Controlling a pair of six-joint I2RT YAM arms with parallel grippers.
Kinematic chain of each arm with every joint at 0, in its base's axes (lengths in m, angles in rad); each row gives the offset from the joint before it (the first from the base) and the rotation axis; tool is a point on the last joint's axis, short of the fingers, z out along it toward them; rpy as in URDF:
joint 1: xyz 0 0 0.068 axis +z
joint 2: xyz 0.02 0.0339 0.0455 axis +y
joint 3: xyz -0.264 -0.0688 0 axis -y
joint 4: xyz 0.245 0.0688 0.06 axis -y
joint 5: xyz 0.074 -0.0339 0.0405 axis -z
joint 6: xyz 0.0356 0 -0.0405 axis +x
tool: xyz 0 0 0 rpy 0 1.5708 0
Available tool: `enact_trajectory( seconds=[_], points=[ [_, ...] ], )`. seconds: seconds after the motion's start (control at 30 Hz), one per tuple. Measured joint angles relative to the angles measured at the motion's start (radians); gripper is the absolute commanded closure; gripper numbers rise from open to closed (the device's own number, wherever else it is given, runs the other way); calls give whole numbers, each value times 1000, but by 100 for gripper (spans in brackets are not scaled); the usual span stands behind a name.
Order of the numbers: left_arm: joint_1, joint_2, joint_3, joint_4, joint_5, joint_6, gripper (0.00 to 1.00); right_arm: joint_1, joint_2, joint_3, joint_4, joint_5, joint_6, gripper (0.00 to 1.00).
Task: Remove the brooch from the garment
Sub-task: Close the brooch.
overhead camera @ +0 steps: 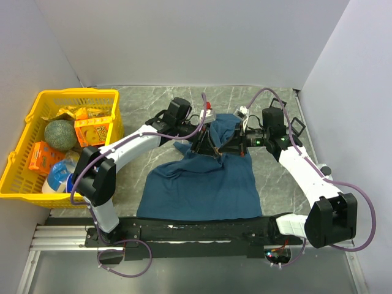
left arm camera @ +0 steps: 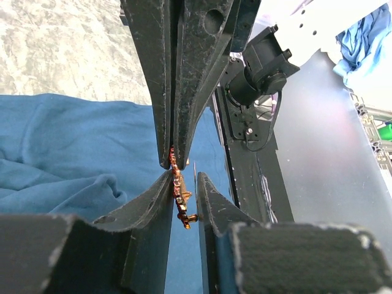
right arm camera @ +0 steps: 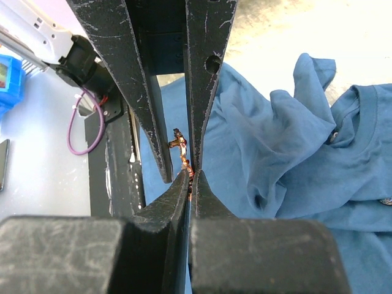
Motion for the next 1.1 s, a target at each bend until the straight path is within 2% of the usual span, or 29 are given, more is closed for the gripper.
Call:
enact_trajectory(
  seconds=[0.47,1.1],
  points=[
    [0,0,-13,42,-21,-43,75,-2,0,0,4,20,-4,100],
    [6,0,-30,95,-65,-132,84,-4,0,0,11,45,-5,100]
  ],
)
